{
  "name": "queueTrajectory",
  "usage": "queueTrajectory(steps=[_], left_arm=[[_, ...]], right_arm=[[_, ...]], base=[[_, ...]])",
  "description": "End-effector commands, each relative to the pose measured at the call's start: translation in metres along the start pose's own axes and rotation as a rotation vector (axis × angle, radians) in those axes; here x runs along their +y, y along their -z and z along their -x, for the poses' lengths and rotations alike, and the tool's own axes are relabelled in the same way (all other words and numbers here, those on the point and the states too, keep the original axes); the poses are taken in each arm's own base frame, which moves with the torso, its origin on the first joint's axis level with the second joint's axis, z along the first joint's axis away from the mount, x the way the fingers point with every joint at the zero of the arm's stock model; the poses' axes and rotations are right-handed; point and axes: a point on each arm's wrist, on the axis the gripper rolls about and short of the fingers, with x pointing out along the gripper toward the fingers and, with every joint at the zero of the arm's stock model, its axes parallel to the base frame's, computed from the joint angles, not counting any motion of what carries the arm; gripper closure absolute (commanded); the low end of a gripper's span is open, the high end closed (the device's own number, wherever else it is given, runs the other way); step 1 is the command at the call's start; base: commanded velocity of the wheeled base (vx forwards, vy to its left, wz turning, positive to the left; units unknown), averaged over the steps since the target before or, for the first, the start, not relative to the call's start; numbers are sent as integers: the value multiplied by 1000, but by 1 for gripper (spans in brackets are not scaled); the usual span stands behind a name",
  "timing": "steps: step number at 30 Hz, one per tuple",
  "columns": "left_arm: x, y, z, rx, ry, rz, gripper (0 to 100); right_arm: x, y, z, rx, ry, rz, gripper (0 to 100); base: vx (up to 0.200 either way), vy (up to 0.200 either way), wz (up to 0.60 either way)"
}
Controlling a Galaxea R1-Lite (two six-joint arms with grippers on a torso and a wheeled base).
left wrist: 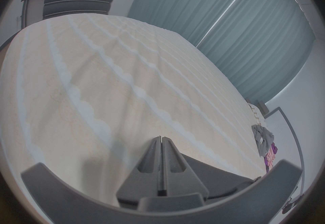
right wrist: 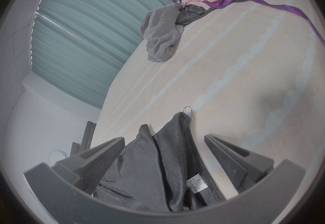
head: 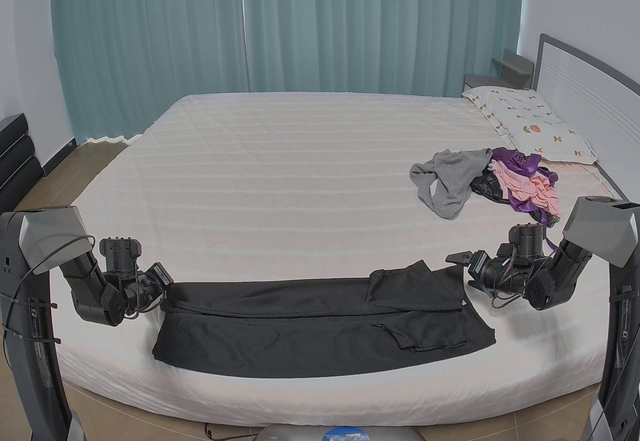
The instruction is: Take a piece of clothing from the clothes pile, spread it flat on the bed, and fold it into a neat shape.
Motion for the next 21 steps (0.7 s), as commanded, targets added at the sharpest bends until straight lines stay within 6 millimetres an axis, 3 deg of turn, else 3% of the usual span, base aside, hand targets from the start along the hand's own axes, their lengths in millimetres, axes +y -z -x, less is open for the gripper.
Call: queueTrajectory(steps=[1,9,16,17,21], left_arm=[[2,-5,2,-15,-7,27,100],[8,-11,8,-31,-19,66,100],[2,-9,6,-9,14,57,100],[2,-9,6,-9,14,57,0],[-4,-8,4,3,45,49,0]], right_arm=[[-1,0,-2,0,-1,-12,0],[-2,-2,-7,-8,-2,-30,0],[-5,-4,-7,-13,0,-33,0],[-5,-4,-7,-13,0,-33,0],[-4,-2,-7,-8,2,-33,0]], base=[[0,0,0],[0,0,0],[0,0,0],[0,0,0],[0,0,0]])
